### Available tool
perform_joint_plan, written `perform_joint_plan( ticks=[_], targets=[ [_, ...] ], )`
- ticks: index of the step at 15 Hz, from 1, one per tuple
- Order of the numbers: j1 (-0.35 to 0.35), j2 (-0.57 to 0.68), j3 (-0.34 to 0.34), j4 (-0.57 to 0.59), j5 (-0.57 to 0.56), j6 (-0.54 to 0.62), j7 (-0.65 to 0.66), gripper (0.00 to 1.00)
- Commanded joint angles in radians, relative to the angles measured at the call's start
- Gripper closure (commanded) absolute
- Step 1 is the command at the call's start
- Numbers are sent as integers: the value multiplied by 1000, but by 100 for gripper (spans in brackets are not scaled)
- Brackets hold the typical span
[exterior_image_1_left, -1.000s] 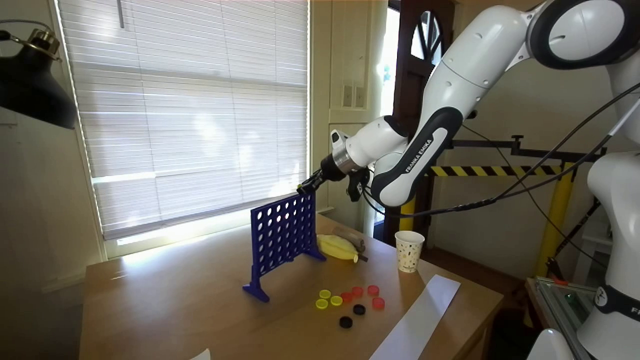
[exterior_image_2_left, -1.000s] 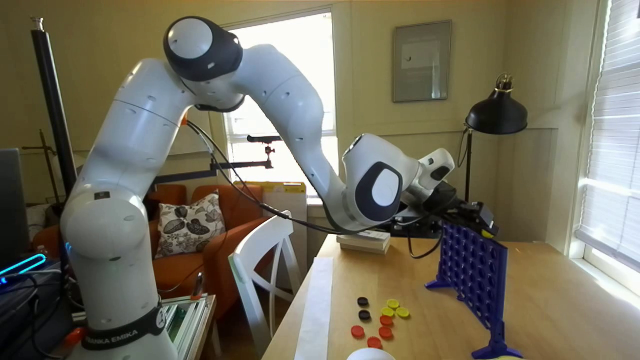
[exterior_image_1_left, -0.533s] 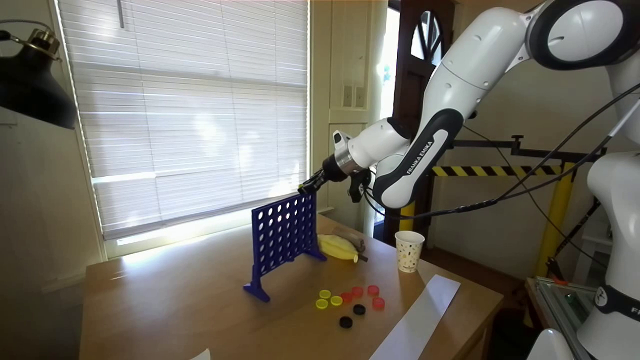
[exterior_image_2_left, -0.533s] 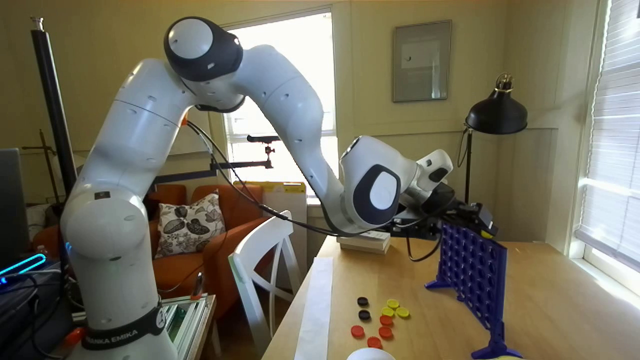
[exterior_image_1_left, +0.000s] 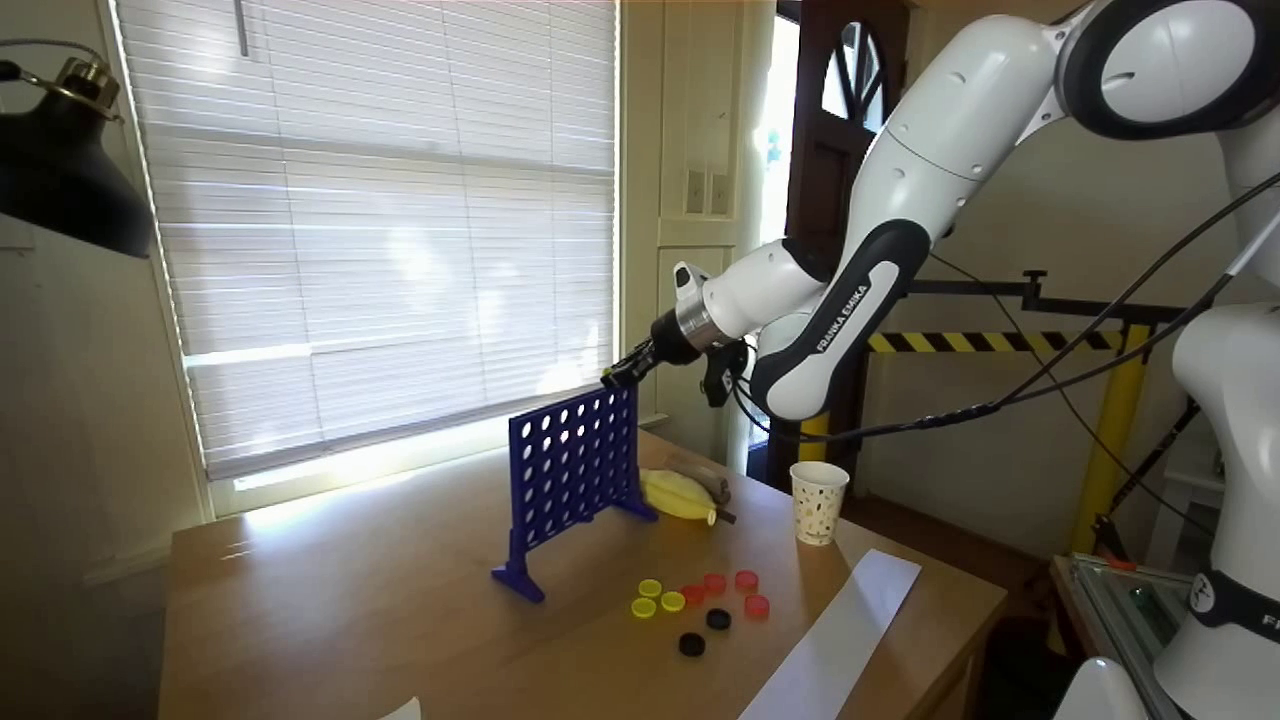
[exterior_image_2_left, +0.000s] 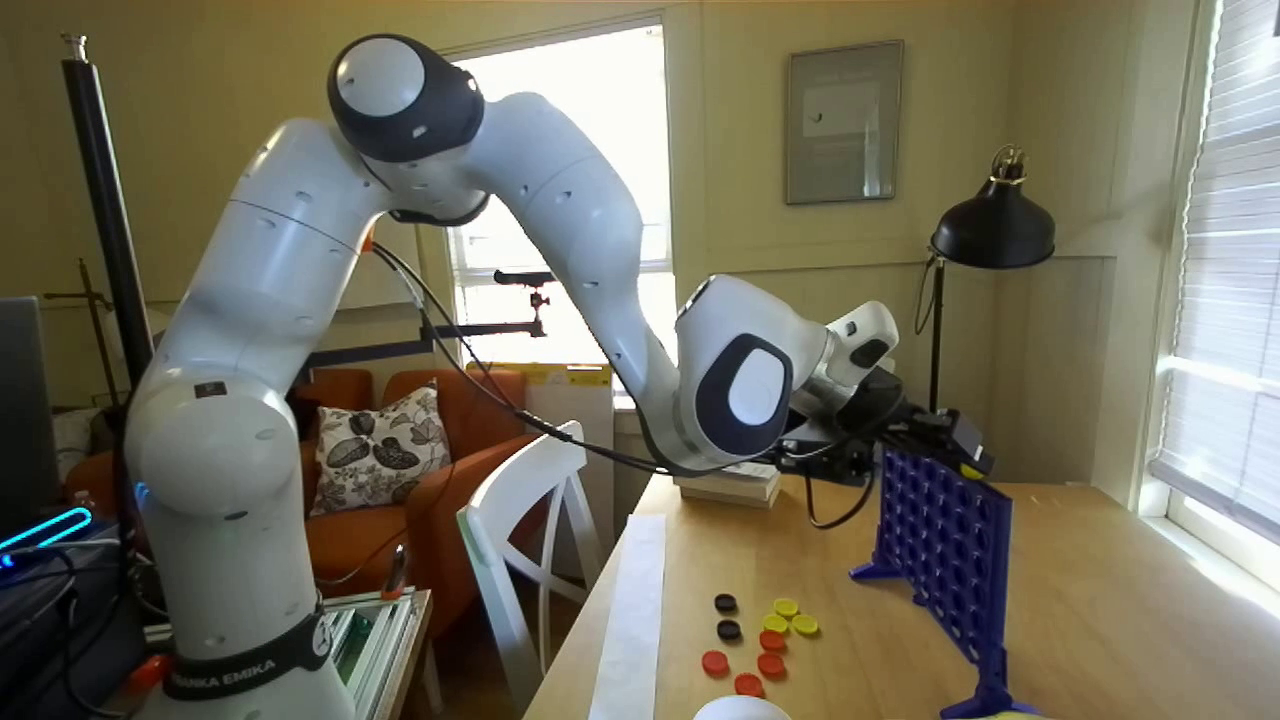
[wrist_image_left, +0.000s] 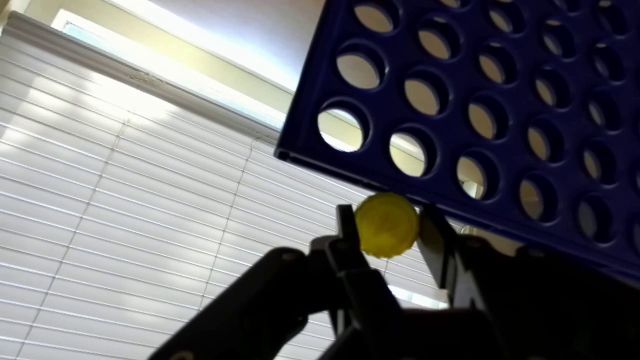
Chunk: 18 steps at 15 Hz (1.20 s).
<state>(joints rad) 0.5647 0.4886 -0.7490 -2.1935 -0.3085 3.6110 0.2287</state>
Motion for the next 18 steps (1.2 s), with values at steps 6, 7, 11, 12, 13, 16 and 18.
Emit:
perform_joint_plan(
  ticks=[6,7,11,12,13,16,18],
  targets=[
    [70,28,-59,-40,66,51,-16,90],
    [75,30,-64,-42,69,57,-17,90],
    [82,34,-71,-45,75,58,-13,90],
    [81,36,-72,-43,78,53,-9,90],
    [80,36,-74,-42,82,53,-8,90],
    [83,41,-80,-39,93,53,-9,90],
    [89,44,-88,-38,103,57,-12,90]
  ],
)
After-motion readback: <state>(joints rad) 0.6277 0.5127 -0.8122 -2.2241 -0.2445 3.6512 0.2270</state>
